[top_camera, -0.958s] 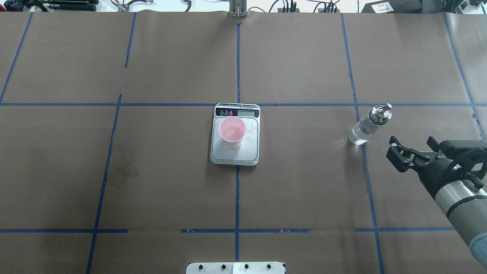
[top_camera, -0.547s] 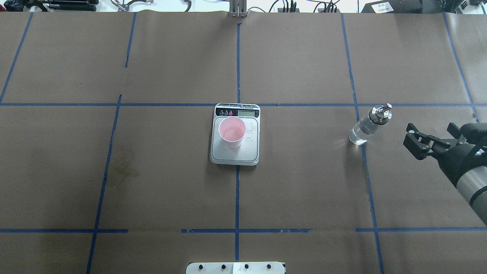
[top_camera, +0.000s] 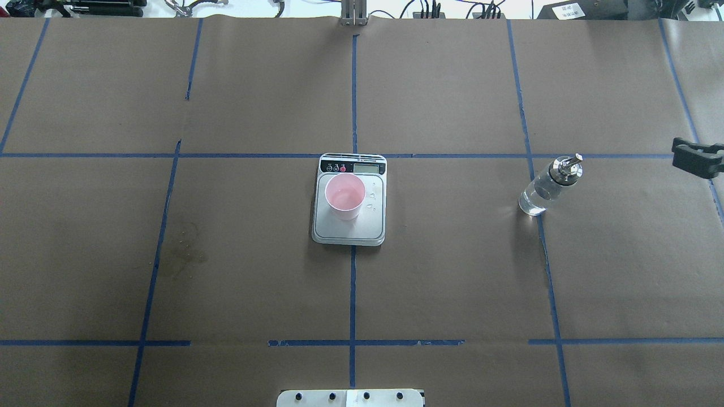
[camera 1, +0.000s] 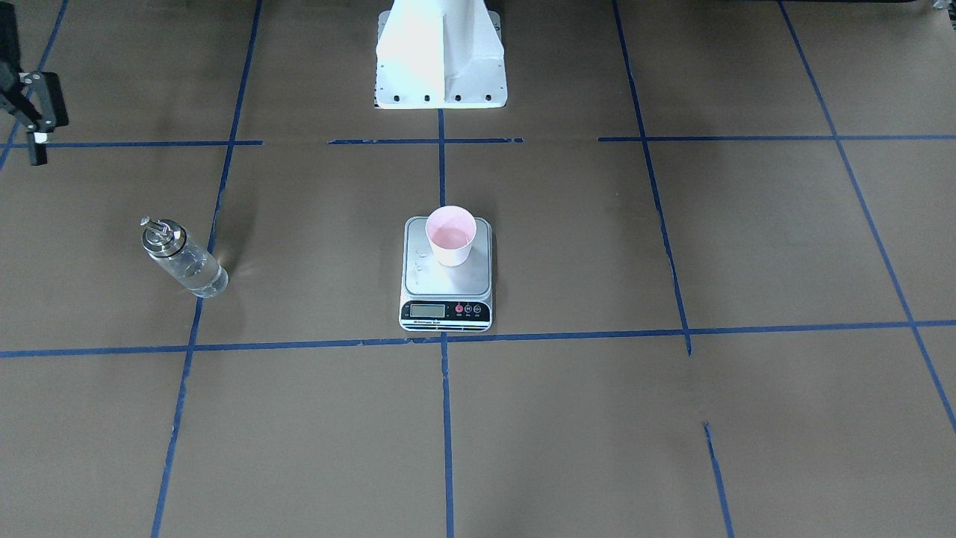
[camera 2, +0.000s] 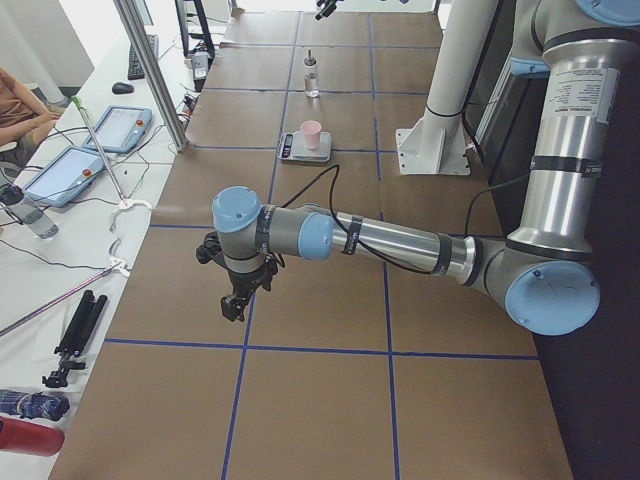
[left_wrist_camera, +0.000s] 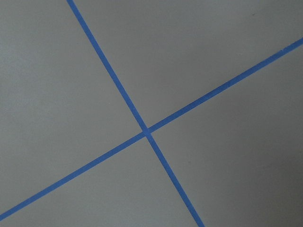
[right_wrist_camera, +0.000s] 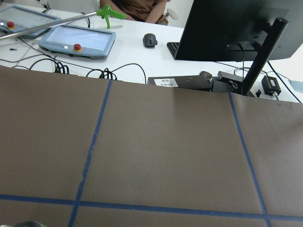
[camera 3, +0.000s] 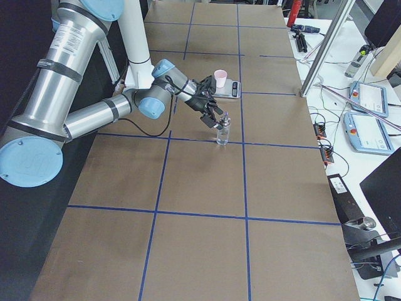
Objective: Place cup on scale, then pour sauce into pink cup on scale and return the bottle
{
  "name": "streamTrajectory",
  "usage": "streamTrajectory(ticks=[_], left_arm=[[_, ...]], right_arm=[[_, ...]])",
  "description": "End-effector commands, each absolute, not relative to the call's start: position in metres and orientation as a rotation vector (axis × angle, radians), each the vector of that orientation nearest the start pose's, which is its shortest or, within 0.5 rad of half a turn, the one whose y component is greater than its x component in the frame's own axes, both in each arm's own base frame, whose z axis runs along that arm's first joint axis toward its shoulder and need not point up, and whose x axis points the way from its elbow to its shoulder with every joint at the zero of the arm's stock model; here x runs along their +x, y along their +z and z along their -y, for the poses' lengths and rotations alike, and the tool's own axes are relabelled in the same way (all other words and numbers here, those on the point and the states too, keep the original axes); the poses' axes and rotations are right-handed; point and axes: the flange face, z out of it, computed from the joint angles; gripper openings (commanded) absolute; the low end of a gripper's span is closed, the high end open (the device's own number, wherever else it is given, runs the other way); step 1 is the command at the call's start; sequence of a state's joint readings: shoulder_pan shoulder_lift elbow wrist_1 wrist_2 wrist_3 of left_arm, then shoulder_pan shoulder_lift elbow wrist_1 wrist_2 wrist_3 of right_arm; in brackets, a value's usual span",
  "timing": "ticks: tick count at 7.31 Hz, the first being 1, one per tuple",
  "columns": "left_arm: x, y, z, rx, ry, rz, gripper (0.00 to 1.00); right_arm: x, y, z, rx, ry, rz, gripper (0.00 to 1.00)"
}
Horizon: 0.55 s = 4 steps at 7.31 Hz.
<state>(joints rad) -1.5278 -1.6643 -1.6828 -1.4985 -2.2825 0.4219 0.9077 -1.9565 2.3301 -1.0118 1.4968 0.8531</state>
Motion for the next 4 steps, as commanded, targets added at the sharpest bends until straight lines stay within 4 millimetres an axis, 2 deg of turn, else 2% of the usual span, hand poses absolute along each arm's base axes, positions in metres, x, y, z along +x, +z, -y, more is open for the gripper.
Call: streamTrajectory(ticks=[1, 2, 3, 4], left_arm=[[-0.046, 0.552, 0.532, 0.263, 0.492, -0.679, 1.00], [-0.045, 0.550, 0.532, 0.264, 0.494, -0.681, 1.00], [-0.045, 0.548, 0.533, 0.268, 0.494, -0.680, 1.00], [-0.045, 0.547, 0.532, 0.270, 0.494, -0.681, 1.00]], right_arm=[[0.009, 0.455, 0.386, 0.600, 0.053, 0.688, 1.00], [0.036, 0.497, 0.391, 0.553, -0.010, 0.706, 1.00], [0.051, 0.537, 0.389, 0.479, -0.080, 0.711, 1.00], [0.058, 0.557, 0.391, 0.378, -0.138, 0.693, 1.00]])
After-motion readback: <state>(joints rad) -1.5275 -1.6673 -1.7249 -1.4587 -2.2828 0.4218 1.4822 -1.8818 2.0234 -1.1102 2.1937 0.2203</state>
